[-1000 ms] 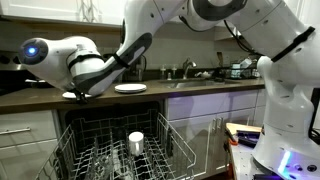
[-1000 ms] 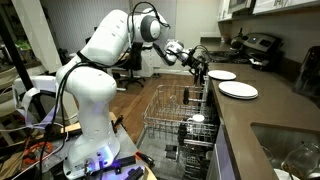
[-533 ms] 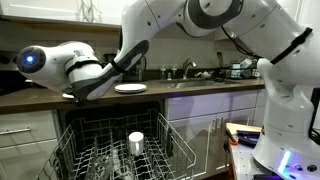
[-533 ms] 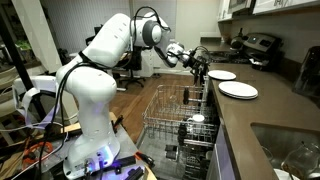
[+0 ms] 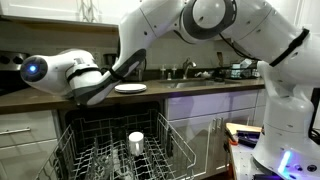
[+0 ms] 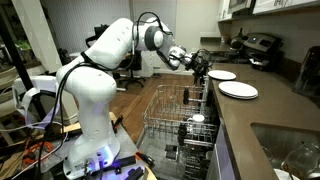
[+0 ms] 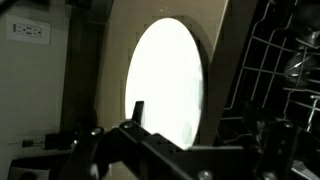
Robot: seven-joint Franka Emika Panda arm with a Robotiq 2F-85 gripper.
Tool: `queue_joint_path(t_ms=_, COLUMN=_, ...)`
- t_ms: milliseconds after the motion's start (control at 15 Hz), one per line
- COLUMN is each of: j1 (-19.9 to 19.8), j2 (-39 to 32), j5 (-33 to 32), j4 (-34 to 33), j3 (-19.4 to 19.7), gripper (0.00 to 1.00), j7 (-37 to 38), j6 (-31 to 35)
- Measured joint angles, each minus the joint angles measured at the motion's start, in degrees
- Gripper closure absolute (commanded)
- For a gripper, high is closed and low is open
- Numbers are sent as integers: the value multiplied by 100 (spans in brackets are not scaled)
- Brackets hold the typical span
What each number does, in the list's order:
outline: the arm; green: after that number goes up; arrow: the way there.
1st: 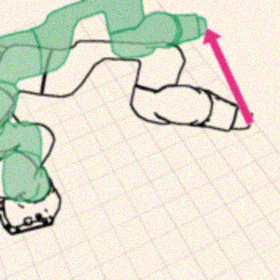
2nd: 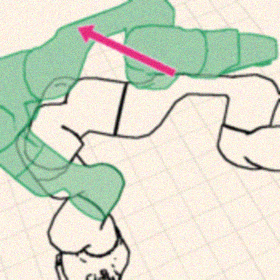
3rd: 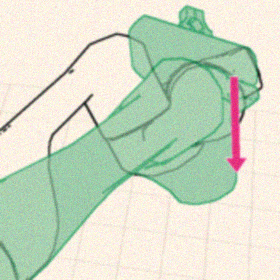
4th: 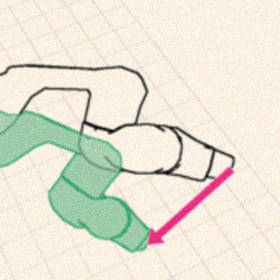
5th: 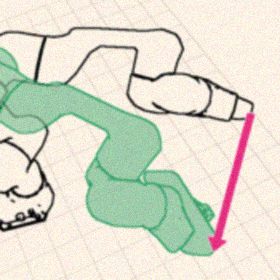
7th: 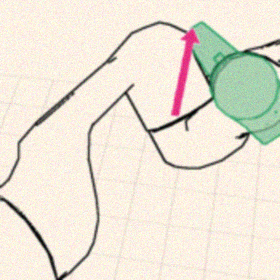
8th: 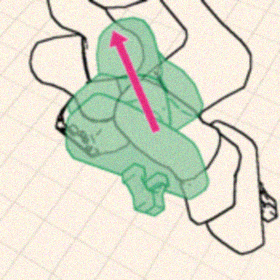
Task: Put the plate on the left into the dishwasher
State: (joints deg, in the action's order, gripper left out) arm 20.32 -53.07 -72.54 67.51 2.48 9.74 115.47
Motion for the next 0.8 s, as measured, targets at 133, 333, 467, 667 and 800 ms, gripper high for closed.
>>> queue_joint_path(t_ms=133, j1=-8, j2=-39, j5=0, j4=-50, j3=46, gripper=8, j7=0, j6=0)
queue_joint_path(t_ms=333, j1=-15, j2=-78, j5=-1, j4=-116, j3=98, gripper=11, j7=0, j6=0)
queue_joint_path(t_ms=467, j1=-17, j2=-86, j5=-5, j4=-135, j3=129, gripper=18, j7=0, j6=0)
queue_joint_path(t_ms=667, j1=-17, j2=-87, j5=-93, j4=-139, j3=152, gripper=6, j7=0, j6=11)
queue_joint_path(t_ms=800, j1=-17, j2=-88, j5=-243, j4=-139, j3=153, gripper=0, j7=1, j6=36)
